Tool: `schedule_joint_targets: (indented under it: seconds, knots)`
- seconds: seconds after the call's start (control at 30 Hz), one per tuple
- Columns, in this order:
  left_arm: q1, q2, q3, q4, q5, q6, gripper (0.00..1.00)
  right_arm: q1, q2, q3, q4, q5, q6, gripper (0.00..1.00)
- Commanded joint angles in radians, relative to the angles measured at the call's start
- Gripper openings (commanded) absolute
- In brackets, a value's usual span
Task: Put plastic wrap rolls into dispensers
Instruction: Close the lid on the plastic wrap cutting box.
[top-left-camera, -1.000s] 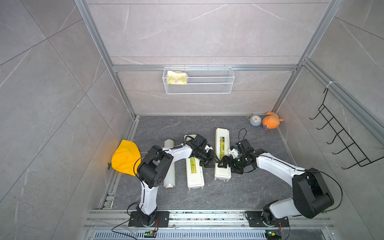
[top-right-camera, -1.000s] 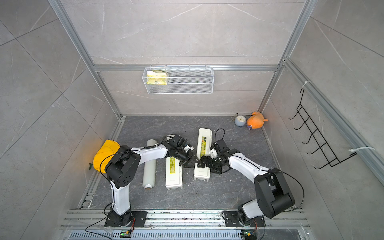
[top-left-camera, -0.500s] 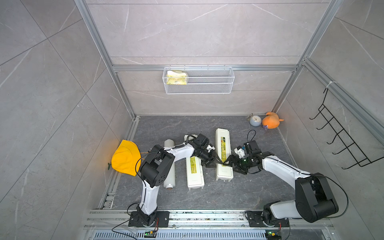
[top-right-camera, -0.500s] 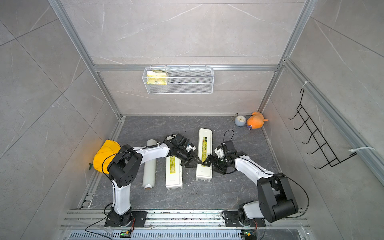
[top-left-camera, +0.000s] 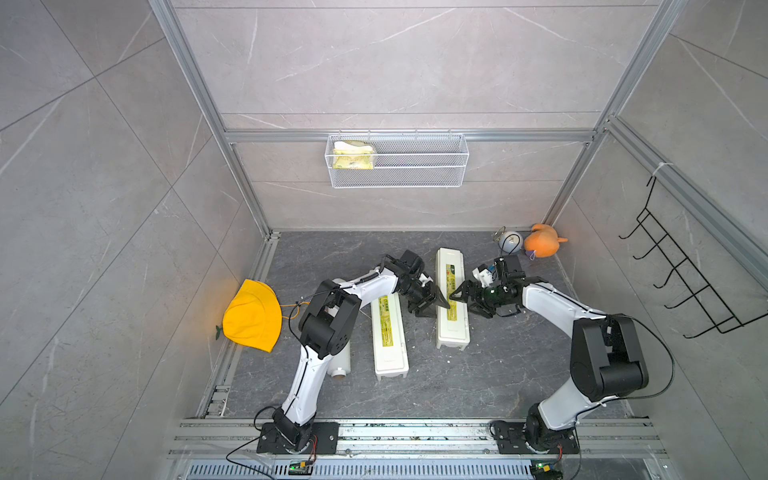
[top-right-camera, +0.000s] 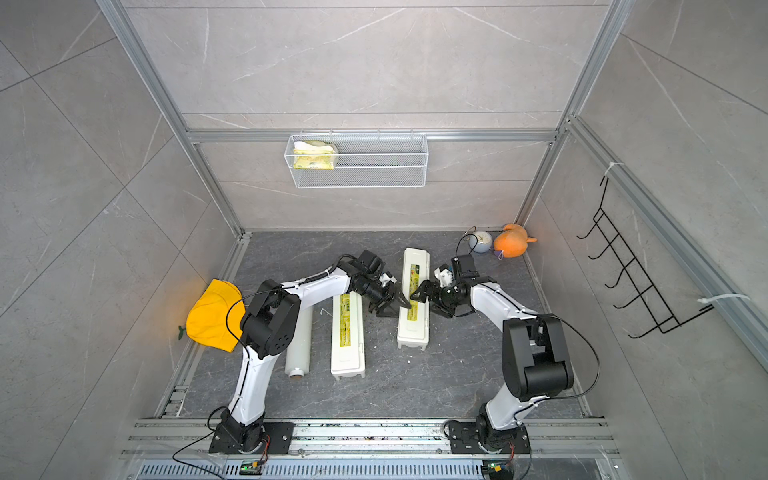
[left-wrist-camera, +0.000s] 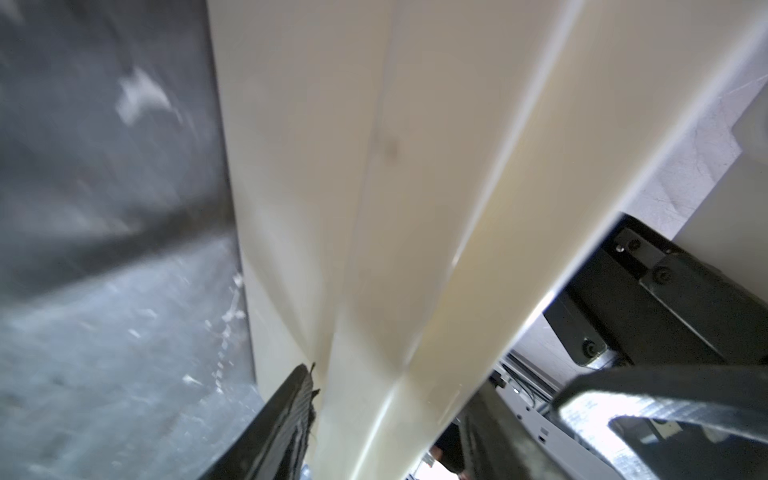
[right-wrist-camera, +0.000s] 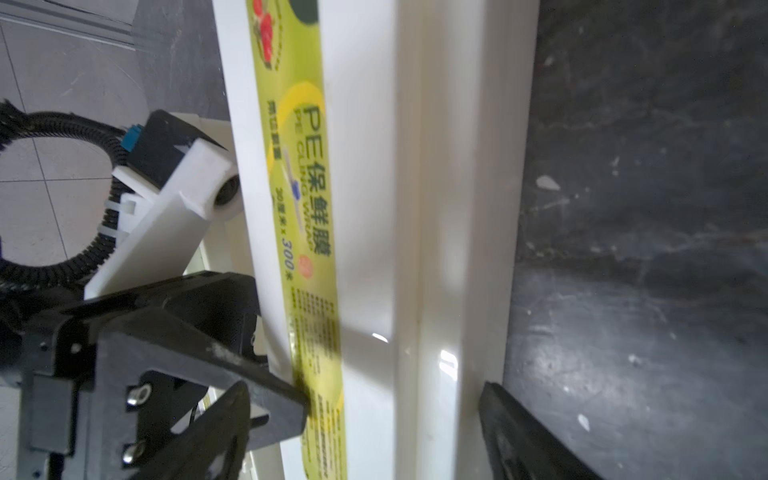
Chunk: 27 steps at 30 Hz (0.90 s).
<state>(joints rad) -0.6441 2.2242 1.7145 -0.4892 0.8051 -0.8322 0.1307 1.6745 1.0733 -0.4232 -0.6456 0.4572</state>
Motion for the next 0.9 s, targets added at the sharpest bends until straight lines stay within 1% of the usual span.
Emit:
schedule_joint_targets:
  seconds: [0.0,0.07,0.13,0.17,0.3,0.37,0.53,0.6,0.77,0.87]
  knots:
    - [0.044,0.042,0.077,-0.053,-0.085,0.018,0.72,-0.018,0.068,0.079,-0.025,-0.029,-0.047,0.91]
    - [0.062,0.066,0.123,-0.02,-0.092,-0.004,0.78,-0.026,0.115,0.125,-0.034,-0.032,-0.055,0.93]
    - [0.076,0.098,0.193,-0.007,-0.094,-0.011,0.8,-0.034,0.157,0.164,-0.031,-0.039,-0.057,0.93]
    - [0.083,0.146,0.231,0.001,-0.092,-0.02,0.8,-0.037,0.178,0.187,-0.027,-0.045,-0.056,0.93]
    - [0.087,0.25,0.414,0.005,-0.076,-0.031,0.81,-0.045,0.248,0.272,-0.022,-0.065,-0.052,0.93]
    - [0.086,0.292,0.468,0.016,-0.064,-0.053,0.81,-0.05,0.279,0.306,-0.013,-0.079,-0.044,0.93]
    - [0.084,0.373,0.555,0.025,-0.072,-0.09,0.8,-0.051,0.354,0.375,0.005,-0.102,-0.029,0.91]
    - [0.078,0.392,0.568,0.07,-0.062,-0.129,0.79,-0.051,0.378,0.394,0.014,-0.113,-0.019,0.9]
    - [0.05,0.412,0.573,0.192,-0.013,-0.249,0.71,-0.047,0.403,0.38,0.066,-0.15,0.014,0.87]
    - [0.029,0.412,0.571,0.182,-0.001,-0.257,0.66,-0.039,0.401,0.361,0.078,-0.153,0.02,0.86]
